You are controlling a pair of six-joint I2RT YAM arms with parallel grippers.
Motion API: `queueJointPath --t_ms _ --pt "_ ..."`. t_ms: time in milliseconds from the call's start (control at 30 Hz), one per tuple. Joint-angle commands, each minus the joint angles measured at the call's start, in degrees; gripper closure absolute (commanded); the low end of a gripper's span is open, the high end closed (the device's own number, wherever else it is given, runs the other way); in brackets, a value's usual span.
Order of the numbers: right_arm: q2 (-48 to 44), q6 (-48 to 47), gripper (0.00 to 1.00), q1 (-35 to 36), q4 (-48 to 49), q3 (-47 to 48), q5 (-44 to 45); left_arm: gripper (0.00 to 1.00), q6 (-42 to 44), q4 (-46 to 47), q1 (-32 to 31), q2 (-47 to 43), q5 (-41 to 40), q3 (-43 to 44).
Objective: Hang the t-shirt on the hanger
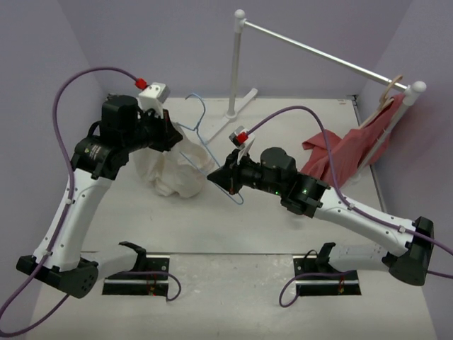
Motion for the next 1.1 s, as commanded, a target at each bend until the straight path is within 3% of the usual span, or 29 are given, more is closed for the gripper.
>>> queueJointPath --t_ms 0,133,367,533,600,833,1067 --pt "-0.6 -1.28 1.0 0.17 9.74 -4.16 3.18 1.0 1.91 2.6 -3.58 -3.01 9.25 -4.59" --pt "-2.87 -0.09 1.0 -0.98 12.19 -7.74 4.5 1.0 2.91 3.36 -5.51 -4.46 15.23 -2.9" --pt "-9.13 2.74 1.0 -0.97 11.71 -5.15 8.32 1.0 2.33 3.31 -8.33 -3.75 20.65 5.26" --pt "-1.97 3.01 1.0 -1.06 8.36 -2.1 11.44 1.0 2.13 8.09 -11.47 -4.91 24.3 2.09" --pt "0.82 3.97 1.0 -1.02 8.66 -2.19 9.16 1.0 2.87 8.16 -12.38 -4.43 21.62 -0.47" --pt "-6.68 5.24 1.0 -0.99 14.43 -9.17 11.1 1.0 2.38 1.45 -12.8 0.42 -7.34 -5.6" --pt "-18.6 3.42 1.0 -0.97 18.46 -19.08 13.8 1.0 2.39 2.62 -12.78 -1.52 -9.42 -6.7"
